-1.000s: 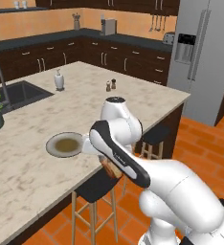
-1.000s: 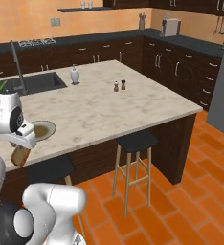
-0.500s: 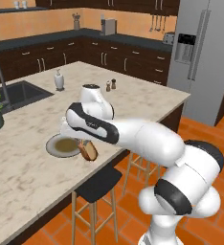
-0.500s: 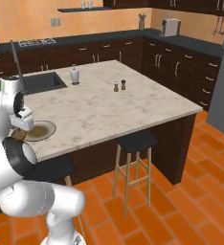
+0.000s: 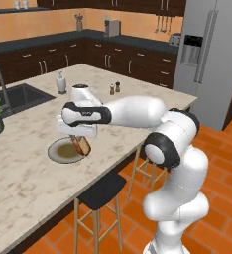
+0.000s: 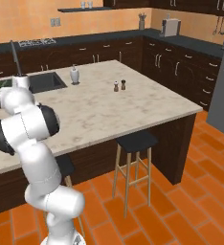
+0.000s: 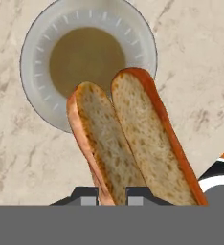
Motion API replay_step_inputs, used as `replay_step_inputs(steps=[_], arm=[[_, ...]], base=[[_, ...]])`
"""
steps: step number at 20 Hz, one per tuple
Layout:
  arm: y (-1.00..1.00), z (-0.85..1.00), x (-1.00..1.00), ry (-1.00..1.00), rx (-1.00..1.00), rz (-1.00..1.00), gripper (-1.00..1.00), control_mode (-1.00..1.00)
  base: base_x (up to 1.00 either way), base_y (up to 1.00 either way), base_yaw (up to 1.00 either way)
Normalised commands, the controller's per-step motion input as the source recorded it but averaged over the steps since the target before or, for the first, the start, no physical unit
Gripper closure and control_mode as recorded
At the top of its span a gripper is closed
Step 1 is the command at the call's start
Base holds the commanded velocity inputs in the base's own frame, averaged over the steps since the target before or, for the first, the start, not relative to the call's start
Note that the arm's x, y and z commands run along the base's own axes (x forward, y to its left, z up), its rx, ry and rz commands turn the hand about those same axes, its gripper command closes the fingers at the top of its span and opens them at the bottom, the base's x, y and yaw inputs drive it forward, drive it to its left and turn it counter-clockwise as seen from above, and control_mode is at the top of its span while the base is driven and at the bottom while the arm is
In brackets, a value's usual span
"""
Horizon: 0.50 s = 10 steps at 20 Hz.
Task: Place one bun and one sausage from the bowl on each plate.
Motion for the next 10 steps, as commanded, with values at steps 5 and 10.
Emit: replay_step_inputs(steps=[5,10], arm=[[0.35,-0.76,1.00,0.00,-0.15,0.00,-1.00,-1.00],[0.19,-0.35,0.96,0.00,-0.03,-0.01,-1.00,-1.00]], base=[[0.00,0.00,0.00],[0.00,0.00,0.00]])
